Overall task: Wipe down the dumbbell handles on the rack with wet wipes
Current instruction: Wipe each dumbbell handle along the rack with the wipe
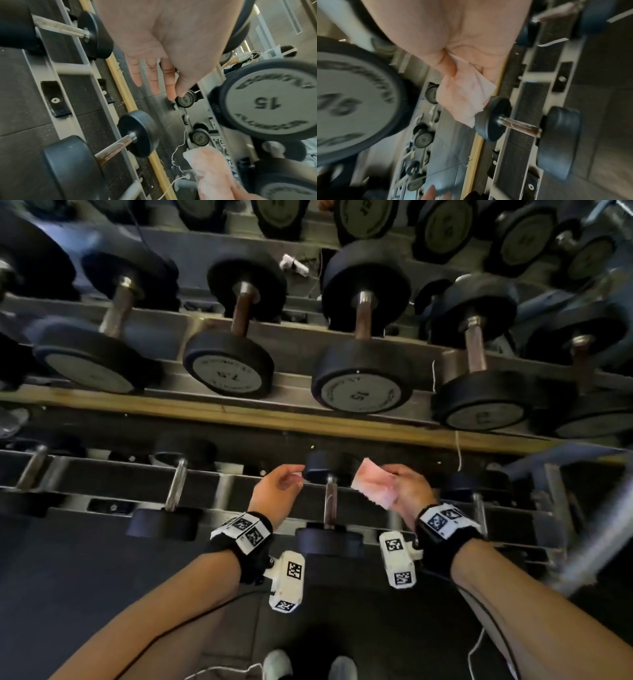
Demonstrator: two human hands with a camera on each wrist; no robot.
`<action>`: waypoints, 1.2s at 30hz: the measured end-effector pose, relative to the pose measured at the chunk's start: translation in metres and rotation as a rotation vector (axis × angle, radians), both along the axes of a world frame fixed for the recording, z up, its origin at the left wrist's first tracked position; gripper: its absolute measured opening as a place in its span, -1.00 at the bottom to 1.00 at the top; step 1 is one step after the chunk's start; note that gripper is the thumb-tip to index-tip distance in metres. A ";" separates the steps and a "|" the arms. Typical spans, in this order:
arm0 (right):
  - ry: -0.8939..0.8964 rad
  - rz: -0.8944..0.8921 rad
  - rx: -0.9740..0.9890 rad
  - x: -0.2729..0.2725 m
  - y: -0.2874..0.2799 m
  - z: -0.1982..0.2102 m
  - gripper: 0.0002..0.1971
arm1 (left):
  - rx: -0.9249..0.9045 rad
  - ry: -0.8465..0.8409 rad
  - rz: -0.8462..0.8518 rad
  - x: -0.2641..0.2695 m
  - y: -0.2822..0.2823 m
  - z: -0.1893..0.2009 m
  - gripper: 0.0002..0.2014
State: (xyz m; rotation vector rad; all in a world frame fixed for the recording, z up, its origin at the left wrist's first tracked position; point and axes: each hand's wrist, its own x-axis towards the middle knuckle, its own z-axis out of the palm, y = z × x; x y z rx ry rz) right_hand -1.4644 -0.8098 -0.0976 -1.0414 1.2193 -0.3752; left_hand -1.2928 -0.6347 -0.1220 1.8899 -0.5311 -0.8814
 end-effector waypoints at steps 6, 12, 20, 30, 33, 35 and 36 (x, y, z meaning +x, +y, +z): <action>0.091 0.105 0.019 -0.004 -0.022 -0.143 -0.65 | -0.020 0.052 -0.017 0.008 -0.015 -0.117 -0.74; 0.213 0.405 -0.405 0.002 -0.049 -0.235 -0.74 | -0.010 0.094 -0.108 0.000 -0.001 -0.214 -0.70; 0.181 0.667 -0.646 0.023 -0.042 -0.266 -0.83 | -0.071 0.229 -0.311 -0.004 -0.005 -0.260 -0.71; 0.331 1.089 -0.830 0.034 -0.067 -0.296 -0.37 | -0.027 0.293 -0.504 0.008 -0.012 -0.277 -0.72; 0.259 1.076 -0.783 0.029 -0.061 -0.302 -0.52 | -0.040 0.280 -0.489 0.004 -0.008 -0.279 -0.78; 0.251 1.059 -0.813 0.024 -0.055 -0.307 -0.63 | -0.058 0.272 -0.453 0.000 -0.006 -0.281 -0.78; 0.253 1.069 -0.849 0.021 -0.052 -0.309 -0.66 | -0.071 0.268 -0.433 -0.003 -0.005 -0.281 -0.76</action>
